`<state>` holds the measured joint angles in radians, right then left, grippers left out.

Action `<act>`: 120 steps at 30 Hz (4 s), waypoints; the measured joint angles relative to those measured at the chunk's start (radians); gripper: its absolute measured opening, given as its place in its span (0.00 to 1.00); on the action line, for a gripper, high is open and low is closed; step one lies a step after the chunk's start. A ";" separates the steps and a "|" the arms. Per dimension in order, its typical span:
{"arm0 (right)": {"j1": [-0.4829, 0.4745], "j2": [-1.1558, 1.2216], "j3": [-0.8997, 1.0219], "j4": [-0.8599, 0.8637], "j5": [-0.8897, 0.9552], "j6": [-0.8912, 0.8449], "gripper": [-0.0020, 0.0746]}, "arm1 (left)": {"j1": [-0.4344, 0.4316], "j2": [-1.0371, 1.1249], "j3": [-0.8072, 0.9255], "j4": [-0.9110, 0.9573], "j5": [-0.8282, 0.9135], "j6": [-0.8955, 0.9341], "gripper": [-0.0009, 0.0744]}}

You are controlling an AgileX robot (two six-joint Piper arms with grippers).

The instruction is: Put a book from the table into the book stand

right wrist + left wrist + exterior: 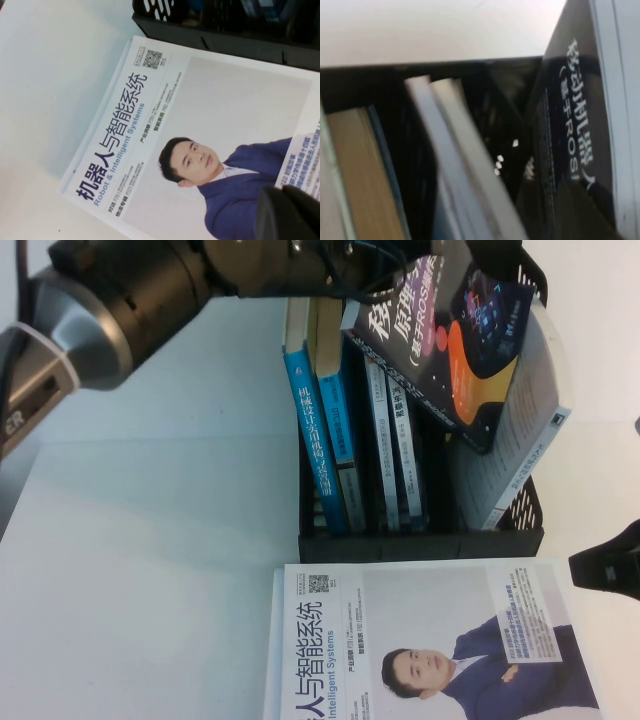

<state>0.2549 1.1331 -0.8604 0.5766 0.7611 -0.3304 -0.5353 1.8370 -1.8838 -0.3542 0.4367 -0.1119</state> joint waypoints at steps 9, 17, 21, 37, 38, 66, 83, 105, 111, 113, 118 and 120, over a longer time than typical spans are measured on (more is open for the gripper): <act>0.000 0.000 0.000 -0.007 -0.004 0.001 0.02 | -0.015 0.010 -0.008 0.295 0.016 -0.281 0.16; 0.000 0.000 0.000 -0.008 -0.006 0.002 0.02 | -0.025 0.010 -0.102 0.459 0.159 -0.444 0.16; 0.000 0.000 0.000 -0.008 -0.007 0.002 0.02 | -0.029 0.010 -0.167 0.460 0.221 -0.445 0.16; 0.000 0.000 0.000 -0.014 -0.008 0.016 0.02 | -0.129 0.085 -0.210 0.470 0.229 -0.395 0.16; 0.000 0.000 0.000 -0.015 -0.008 0.016 0.02 | -0.129 0.102 -0.210 0.460 0.219 -0.385 0.16; 0.000 0.000 0.000 -0.044 0.008 0.020 0.02 | -0.129 0.190 -0.229 0.432 0.032 -0.338 0.54; 0.000 -0.240 0.000 -0.397 -0.012 0.179 0.02 | -0.129 -0.160 -0.224 0.373 0.392 -0.103 0.01; 0.000 -0.883 0.438 -0.559 -0.143 0.344 0.02 | -0.318 -0.851 0.882 0.261 -0.090 -0.023 0.01; 0.000 -0.921 0.490 -0.561 -0.077 0.344 0.02 | -0.318 -0.917 0.927 0.263 -0.031 -0.023 0.01; 0.000 -0.921 0.492 -0.561 -0.072 0.344 0.02 | -0.318 -0.918 0.930 0.263 -0.002 -0.023 0.01; 0.000 -0.921 0.492 -0.561 -0.069 0.344 0.02 | -0.318 -0.916 0.939 0.263 0.089 -0.023 0.01; 0.000 -0.921 0.492 -0.561 -0.069 0.344 0.02 | -0.318 -0.916 0.939 0.265 0.119 -0.023 0.01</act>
<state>0.2549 0.2125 -0.3689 0.0160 0.6917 0.0137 -0.8535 0.9205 -0.9444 -0.0892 0.5556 -0.1353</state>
